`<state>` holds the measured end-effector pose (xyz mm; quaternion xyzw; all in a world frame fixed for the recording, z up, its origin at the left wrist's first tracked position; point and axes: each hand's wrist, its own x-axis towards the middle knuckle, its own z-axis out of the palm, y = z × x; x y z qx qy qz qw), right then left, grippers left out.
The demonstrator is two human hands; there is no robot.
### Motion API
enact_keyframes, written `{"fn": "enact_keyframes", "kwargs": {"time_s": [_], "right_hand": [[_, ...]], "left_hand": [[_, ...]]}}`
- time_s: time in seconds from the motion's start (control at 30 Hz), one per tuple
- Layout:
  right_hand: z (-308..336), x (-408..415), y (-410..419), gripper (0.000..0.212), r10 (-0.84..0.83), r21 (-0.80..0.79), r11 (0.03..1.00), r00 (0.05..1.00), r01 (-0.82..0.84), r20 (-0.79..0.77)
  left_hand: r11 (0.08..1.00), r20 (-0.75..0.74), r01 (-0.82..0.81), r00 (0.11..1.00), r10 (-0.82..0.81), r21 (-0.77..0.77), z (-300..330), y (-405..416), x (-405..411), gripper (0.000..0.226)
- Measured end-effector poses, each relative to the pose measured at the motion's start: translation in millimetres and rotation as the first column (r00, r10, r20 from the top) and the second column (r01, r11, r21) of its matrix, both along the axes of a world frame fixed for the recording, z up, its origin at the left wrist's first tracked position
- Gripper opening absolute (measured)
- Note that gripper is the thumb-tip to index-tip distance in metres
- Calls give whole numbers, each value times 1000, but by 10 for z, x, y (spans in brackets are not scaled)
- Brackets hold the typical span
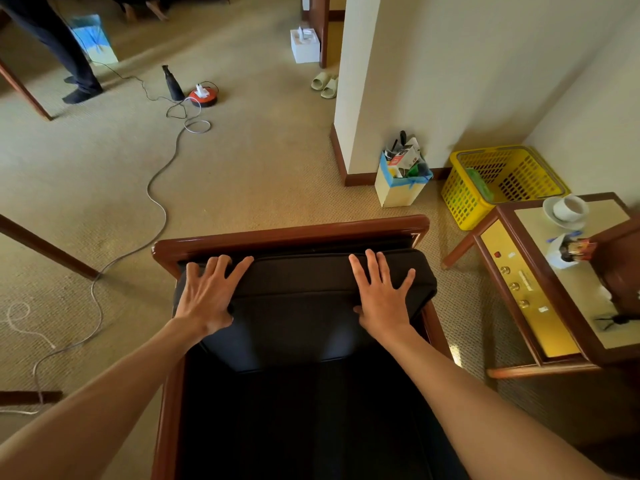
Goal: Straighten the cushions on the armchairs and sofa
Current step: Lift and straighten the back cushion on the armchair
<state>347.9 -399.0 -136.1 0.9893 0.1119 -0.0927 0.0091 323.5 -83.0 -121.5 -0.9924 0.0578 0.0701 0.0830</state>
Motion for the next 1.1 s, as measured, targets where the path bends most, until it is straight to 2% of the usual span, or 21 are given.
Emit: {"fn": "enact_keyframes", "kwargs": {"time_s": [0.17, 0.27, 0.47, 0.63, 0.77, 0.9, 1.0, 1.1], "right_hand": [[-14, 150, 80, 117, 3, 11, 1000, 999, -2, -39], [-26, 218, 106, 128, 6, 19, 1000, 998, -5, -65], [-56, 366, 126, 128, 13, 15, 1000, 993, -11, -114], [-16, 380, 98, 123, 30, 36, 999, 983, -24, -181], [165, 358, 73, 115, 26, 77, 997, 955, -4, -295], [533, 234, 60, 105, 14, 120, 992, 928, 32, -372], [1007, 142, 83, 95, -7, 166, 984, 937, 69, -349], [1711, 15, 35, 83, -51, 245, 963, 969, 112, -241]], "left_hand": [[978, -51, -179, 983, 174, -110, -143, -227, -170, 132], [969, -11, -158, 987, 159, -190, -296, -370, -273, 133], [958, 4, -166, 985, 172, -232, -369, -369, -191, 132], [963, -41, -168, 986, 163, -211, -313, -367, -180, 136], [959, -156, -163, 979, 129, -231, -125, -332, -172, 133], [886, -265, -251, 952, 153, -389, 304, -292, -127, 108], [840, -183, -239, 968, 169, -487, 801, -330, -99, 71], [805, -90, -165, 986, 139, -569, 1472, -464, -62, 46]]}}
